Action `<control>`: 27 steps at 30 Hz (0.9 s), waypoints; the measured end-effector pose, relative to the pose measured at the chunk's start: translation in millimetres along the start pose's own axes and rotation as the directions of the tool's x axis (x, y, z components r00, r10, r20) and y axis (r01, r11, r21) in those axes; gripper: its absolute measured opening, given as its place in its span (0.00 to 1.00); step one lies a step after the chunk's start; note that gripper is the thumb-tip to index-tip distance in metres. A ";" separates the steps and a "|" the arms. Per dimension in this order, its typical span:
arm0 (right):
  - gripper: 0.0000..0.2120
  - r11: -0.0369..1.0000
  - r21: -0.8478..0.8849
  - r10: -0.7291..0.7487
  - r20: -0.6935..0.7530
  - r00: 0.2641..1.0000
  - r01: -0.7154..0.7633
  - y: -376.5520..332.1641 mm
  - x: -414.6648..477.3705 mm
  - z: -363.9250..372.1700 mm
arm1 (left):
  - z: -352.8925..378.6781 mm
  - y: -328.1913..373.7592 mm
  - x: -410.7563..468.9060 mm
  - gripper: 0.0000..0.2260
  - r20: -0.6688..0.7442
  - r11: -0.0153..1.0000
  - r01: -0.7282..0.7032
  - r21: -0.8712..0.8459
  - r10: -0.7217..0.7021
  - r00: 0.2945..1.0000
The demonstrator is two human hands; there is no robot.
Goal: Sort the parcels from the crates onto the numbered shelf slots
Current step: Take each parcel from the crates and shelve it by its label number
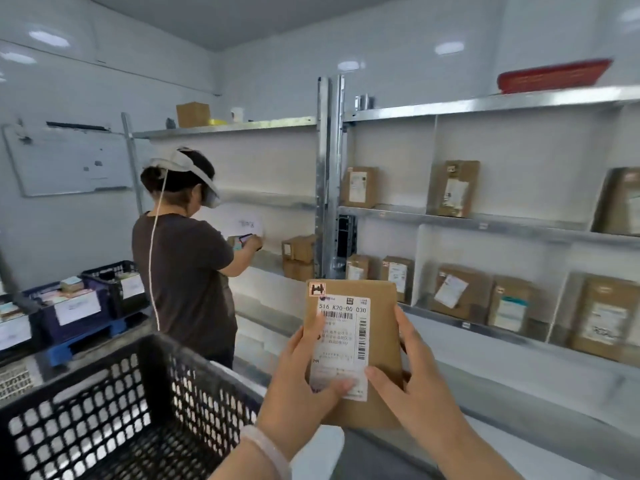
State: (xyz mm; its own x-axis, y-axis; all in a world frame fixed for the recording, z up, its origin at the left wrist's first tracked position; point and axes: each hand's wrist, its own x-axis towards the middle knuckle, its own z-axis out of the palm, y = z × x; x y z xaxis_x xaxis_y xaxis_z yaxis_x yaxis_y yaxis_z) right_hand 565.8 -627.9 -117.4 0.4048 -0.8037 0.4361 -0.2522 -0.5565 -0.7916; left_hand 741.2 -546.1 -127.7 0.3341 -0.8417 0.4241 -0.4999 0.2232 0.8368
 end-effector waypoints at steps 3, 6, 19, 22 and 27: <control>0.43 0.999 -0.044 0.019 -0.049 0.999 -0.022 37.3 8.9 -58.3 | 67.2 10.4 25.7 0.40 0.021 0.997 -0.033 -0.068 0.034 0.999; 0.42 0.991 -0.119 0.042 -0.093 0.995 -0.053 70.4 13.1 -110.5 | 126.5 24.8 50.1 0.40 0.054 0.992 -0.043 -0.115 0.050 0.997; 0.37 0.930 -0.339 0.079 -0.194 0.978 -0.142 146.6 30.9 -234.0 | 273.8 48.8 115.7 0.41 0.182 0.983 -0.089 -0.162 0.119 0.976; 0.37 0.919 -0.343 0.117 -0.228 0.967 -0.192 163.9 38.5 -246.4 | 297.4 47.9 131.7 0.41 0.205 0.984 -0.094 -0.150 0.124 0.971; 0.39 0.910 -0.332 0.153 -0.286 0.946 -0.247 193.2 63.3 -257.8 | 328.8 38.1 167.0 0.41 0.245 0.978 -0.102 -0.180 0.145 0.959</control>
State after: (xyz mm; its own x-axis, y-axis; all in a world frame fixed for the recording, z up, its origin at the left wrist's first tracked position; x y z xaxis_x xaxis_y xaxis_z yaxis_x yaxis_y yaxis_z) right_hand 316.1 -840.5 -132.5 0.0935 -0.9054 0.4140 -0.6215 -0.3780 -0.6862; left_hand 515.3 -839.8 -138.8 0.0521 -0.8951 0.4429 -0.3788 0.3926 0.8381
